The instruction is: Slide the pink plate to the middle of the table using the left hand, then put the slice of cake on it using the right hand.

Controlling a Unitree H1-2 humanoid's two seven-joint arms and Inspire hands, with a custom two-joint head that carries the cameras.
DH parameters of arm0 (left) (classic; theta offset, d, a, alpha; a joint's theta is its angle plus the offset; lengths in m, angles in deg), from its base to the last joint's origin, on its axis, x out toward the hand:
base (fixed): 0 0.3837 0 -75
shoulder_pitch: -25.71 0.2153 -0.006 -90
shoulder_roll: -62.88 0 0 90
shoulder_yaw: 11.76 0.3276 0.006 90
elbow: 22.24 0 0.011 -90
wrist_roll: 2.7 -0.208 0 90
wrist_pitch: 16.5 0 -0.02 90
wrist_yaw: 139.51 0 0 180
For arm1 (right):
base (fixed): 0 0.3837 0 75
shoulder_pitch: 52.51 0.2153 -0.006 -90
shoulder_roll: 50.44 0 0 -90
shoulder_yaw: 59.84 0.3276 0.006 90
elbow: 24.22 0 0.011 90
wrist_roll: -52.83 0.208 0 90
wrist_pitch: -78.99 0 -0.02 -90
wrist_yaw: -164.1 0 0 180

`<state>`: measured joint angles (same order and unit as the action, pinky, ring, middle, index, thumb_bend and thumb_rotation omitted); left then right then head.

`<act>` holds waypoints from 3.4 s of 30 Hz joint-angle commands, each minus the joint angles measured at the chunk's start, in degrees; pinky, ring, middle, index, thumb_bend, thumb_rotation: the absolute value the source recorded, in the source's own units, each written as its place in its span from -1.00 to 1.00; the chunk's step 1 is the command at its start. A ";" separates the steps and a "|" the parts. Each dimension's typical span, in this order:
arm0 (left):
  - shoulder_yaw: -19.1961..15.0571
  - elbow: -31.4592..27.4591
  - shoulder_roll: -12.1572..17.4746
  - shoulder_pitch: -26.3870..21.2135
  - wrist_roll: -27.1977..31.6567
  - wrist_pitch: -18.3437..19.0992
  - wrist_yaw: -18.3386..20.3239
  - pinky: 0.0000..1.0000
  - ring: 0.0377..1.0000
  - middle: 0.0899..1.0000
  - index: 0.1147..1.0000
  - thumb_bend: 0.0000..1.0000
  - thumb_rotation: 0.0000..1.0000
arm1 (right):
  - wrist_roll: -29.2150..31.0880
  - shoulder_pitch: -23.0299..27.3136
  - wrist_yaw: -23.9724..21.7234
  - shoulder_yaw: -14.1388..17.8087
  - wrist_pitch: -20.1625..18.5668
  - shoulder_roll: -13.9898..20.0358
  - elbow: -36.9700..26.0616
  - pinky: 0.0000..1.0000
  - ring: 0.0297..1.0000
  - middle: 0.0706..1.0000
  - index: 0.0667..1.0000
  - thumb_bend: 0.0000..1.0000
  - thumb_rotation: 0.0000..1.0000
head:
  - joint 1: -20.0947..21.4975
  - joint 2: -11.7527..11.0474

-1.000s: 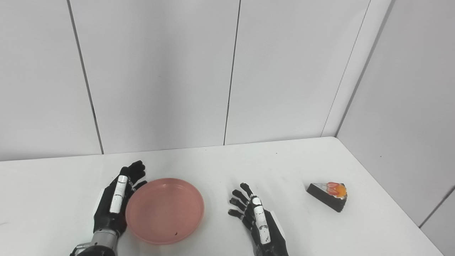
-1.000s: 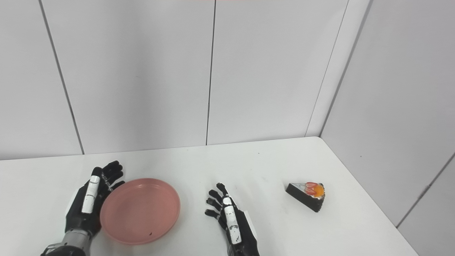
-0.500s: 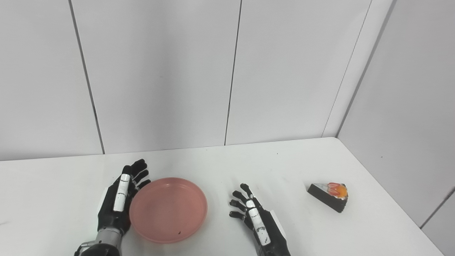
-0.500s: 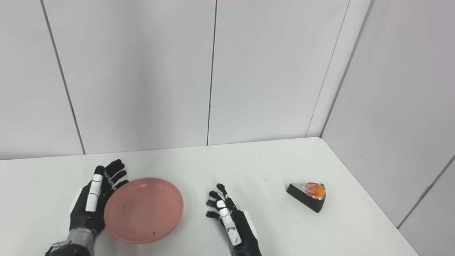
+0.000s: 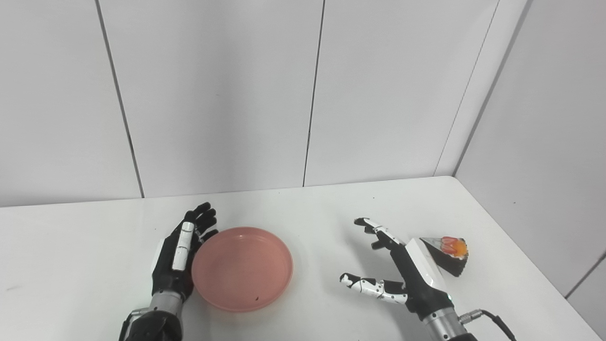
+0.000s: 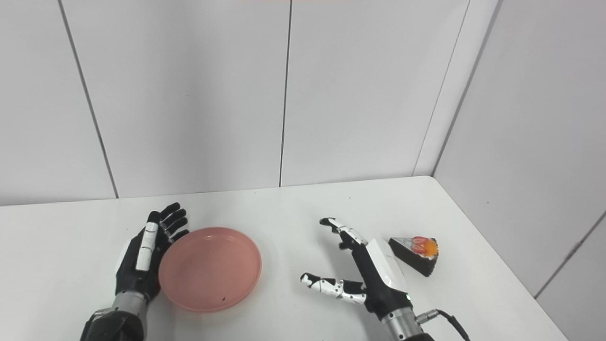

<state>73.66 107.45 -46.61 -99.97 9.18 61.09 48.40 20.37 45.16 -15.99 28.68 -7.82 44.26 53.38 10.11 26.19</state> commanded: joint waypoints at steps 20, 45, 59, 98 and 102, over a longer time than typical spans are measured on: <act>-0.18 4.70 -0.61 0.49 -0.50 -1.61 -0.17 0.55 0.64 0.55 0.39 0.54 0.66 | -9.37 7.60 -9.19 10.49 -6.75 16.31 -9.46 0.54 0.69 0.71 0.67 0.79 -0.01 | -0.39 -0.39; 0.46 4.80 -0.42 0.82 -0.89 -2.06 -0.08 0.52 0.63 0.56 0.38 0.49 0.67 | -13.10 14.61 -27.41 3.02 -17.17 28.85 6.09 0.25 0.50 0.55 0.54 1.00 -0.33 | -0.38 -0.13; 0.50 4.71 -0.48 0.86 -0.87 -2.05 0.06 0.51 0.63 0.56 0.38 0.49 0.66 | -12.20 16.82 -24.32 -0.66 -15.10 29.92 14.23 0.37 0.59 0.59 0.57 1.00 -0.09 | -0.49 -0.07; 0.37 4.82 0.14 1.14 -0.47 -1.14 0.61 0.47 0.63 0.56 0.39 0.49 0.68 | -13.65 20.64 -19.43 -8.37 -14.69 29.52 28.85 0.43 0.67 0.66 0.57 1.00 -0.03 | -0.13 -0.13; 0.30 4.92 0.06 1.09 -0.48 -0.78 0.38 0.46 0.61 0.54 0.37 0.51 0.67 | -13.09 20.46 -19.59 -8.33 -15.02 29.68 28.90 0.46 0.69 0.68 0.57 1.00 -0.06 | -0.33 -0.13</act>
<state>74.00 110.21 -46.73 -101.22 8.64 59.10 48.50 6.96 64.01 -36.78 19.63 -23.32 71.96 83.02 9.84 26.02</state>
